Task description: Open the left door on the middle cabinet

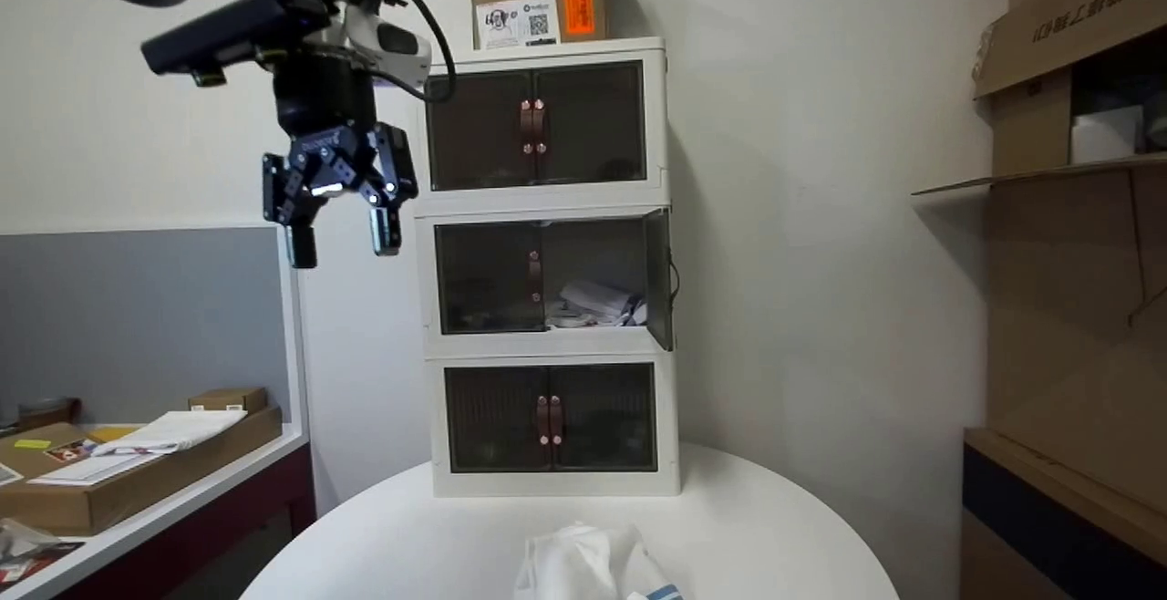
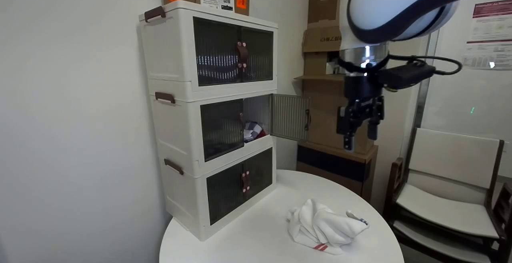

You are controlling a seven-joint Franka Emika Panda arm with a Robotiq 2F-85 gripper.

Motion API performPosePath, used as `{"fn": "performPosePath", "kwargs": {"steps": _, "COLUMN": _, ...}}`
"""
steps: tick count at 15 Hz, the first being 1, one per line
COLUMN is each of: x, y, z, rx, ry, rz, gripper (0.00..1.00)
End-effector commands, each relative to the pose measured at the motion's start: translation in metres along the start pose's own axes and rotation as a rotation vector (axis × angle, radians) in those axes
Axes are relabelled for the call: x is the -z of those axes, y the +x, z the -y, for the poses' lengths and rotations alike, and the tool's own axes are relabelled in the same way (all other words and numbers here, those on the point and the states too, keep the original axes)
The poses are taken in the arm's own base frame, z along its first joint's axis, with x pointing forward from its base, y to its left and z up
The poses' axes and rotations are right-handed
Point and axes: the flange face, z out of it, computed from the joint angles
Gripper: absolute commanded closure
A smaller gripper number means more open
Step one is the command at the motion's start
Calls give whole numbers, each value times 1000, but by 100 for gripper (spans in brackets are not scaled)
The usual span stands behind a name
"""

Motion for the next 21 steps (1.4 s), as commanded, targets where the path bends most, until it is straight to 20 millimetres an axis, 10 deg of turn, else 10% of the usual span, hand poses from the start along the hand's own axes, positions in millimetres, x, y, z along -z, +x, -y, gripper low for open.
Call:
{"fn": "performPosePath", "kwargs": {"steps": 1, "x": -14, "y": 55, "z": 48, "rx": -10, "ry": -118, "rz": -154, "gripper": 0}}
{"fn": "performPosePath", "kwargs": {"steps": 8, "x": -55, "y": 155, "z": 115, "rx": -47, "ry": -330, "rz": -494, "gripper": 0}}
{"fn": "performPosePath", "kwargs": {"steps": 17, "x": -41, "y": 249, "z": 141, "rx": -255, "ry": -503, "rz": -929, "gripper": 0}}
{"fn": "performPosePath", "kwargs": {"steps": 21, "x": -102, "y": 286, "z": 165, "rx": -309, "ry": -511, "rz": -983, "gripper": 0}}
